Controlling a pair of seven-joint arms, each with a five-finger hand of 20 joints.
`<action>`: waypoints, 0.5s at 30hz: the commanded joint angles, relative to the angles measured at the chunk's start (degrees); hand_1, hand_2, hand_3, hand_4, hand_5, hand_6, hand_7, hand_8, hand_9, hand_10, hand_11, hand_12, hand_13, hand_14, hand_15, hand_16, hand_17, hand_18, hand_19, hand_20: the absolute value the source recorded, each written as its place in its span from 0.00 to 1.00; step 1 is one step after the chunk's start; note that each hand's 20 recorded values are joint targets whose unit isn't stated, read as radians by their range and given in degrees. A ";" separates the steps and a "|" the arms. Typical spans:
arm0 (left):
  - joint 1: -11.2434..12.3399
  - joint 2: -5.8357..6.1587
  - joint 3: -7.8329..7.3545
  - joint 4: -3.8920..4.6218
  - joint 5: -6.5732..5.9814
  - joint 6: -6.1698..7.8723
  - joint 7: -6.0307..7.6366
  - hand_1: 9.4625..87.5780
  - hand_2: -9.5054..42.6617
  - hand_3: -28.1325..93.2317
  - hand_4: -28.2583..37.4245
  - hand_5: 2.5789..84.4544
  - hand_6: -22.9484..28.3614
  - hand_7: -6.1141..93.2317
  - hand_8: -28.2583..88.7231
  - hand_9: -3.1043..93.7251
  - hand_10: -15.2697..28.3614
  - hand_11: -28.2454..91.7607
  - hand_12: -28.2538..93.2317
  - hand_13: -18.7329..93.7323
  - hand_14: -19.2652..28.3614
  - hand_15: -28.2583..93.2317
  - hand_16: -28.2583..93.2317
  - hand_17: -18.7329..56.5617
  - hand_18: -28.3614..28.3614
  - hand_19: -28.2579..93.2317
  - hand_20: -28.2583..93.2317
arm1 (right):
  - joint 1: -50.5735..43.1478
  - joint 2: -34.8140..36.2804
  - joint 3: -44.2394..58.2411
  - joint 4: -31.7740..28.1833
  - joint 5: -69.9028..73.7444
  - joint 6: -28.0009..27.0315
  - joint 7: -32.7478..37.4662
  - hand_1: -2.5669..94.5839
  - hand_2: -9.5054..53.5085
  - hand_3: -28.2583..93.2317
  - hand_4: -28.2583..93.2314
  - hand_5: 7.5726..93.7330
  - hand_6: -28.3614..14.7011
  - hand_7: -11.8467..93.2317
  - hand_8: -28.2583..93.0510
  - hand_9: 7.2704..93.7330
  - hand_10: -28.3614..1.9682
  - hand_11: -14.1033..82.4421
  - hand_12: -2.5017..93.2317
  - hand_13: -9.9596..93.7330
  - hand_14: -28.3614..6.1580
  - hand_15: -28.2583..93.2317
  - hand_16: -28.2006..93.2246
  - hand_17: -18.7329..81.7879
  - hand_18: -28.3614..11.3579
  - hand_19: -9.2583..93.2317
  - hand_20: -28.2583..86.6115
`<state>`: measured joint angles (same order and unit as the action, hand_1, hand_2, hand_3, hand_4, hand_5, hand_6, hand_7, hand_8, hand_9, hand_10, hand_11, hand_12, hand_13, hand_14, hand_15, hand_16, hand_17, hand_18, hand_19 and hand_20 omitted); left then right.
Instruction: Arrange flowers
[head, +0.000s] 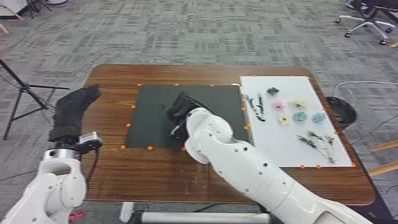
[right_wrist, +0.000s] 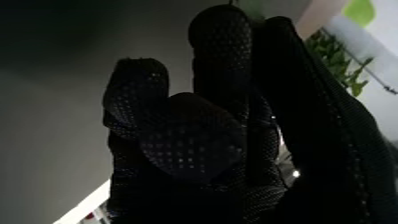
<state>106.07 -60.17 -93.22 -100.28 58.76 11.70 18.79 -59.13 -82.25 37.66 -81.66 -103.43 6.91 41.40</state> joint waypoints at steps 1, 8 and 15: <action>-2.21 0.49 0.89 0.17 0.37 -0.98 0.15 0.16 0.25 0.83 0.00 0.60 0.50 0.21 0.18 0.54 0.66 0.40 0.35 0.50 0.72 0.32 0.27 0.33 0.71 0.32 0.39 | 1.46 -1.43 -0.18 -0.30 -0.09 1.92 1.30 0.63 0.00 0.67 0.25 0.79 0.59 0.43 0.42 1.00 0.59 0.47 0.24 1.00 0.87 0.73 0.39 0.87 0.43 0.75 0.60; -1.86 0.54 0.58 -0.09 0.26 -0.83 -0.08 0.16 0.25 0.83 0.00 0.60 0.50 0.21 0.18 0.53 0.66 0.40 0.35 0.49 0.71 0.32 0.27 0.33 0.71 0.32 0.39 | 1.25 -0.32 -3.35 -3.14 7.78 3.55 2.86 0.63 0.00 0.67 0.25 0.79 0.59 0.44 0.41 1.00 0.59 0.47 0.24 1.00 0.87 0.73 0.39 0.87 0.43 0.75 0.60; -1.55 0.57 0.34 -0.40 0.20 -0.78 -0.26 0.16 0.25 0.83 0.00 0.60 0.51 0.21 0.18 0.53 0.66 0.40 0.35 0.49 0.71 0.32 0.27 0.32 0.72 0.32 0.39 | 0.75 -0.07 -4.55 -5.17 11.02 2.45 3.54 0.64 0.00 0.66 0.24 0.79 0.58 0.43 0.41 1.00 0.58 0.45 0.23 1.00 0.87 0.73 0.40 0.87 0.43 0.74 0.61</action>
<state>104.09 -59.78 -92.42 -99.91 58.89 11.36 18.70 -57.85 -81.78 33.86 -85.08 -92.87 10.04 44.06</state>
